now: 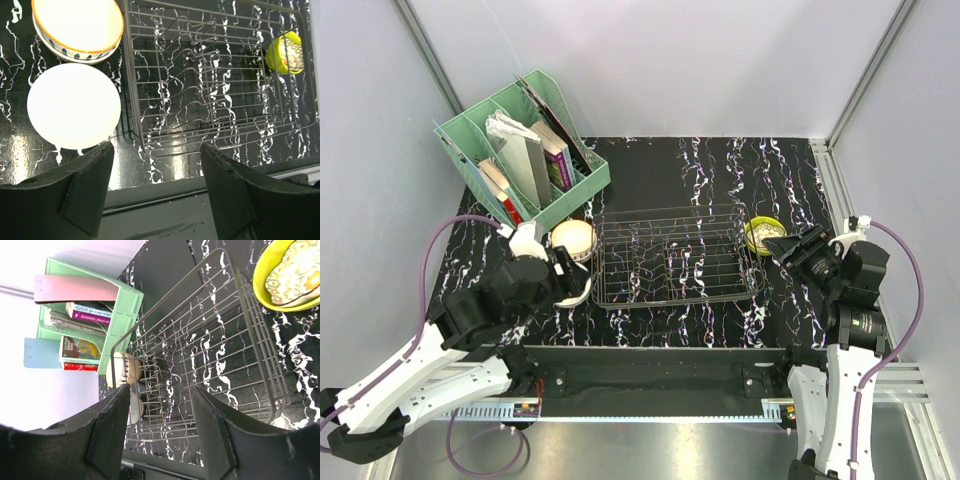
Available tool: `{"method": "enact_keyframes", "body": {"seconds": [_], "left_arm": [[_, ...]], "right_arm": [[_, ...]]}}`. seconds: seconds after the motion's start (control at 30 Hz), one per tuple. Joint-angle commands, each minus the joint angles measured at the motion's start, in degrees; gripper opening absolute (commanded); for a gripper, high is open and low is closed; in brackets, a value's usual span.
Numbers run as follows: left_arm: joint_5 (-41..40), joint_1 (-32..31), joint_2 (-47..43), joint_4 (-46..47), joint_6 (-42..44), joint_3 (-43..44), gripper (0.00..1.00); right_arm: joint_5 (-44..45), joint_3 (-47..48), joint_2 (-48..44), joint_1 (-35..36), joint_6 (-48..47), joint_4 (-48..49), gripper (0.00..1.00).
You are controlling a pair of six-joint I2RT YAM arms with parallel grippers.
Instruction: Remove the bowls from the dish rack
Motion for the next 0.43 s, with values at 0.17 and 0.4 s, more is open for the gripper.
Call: {"method": "enact_keyframes", "body": {"seconds": [0.17, 0.4], "left_arm": [[-2.8, 0.1, -0.8, 2.0, 0.3, 0.2, 0.74], [-1.6, 0.2, -2.0, 3.6, 0.7, -1.6, 0.74]], "right_arm": [[1.7, 1.4, 1.2, 0.3, 0.0, 1.8, 0.61], [1.8, 1.7, 1.5, 0.3, -0.1, 1.9, 0.61]]}}
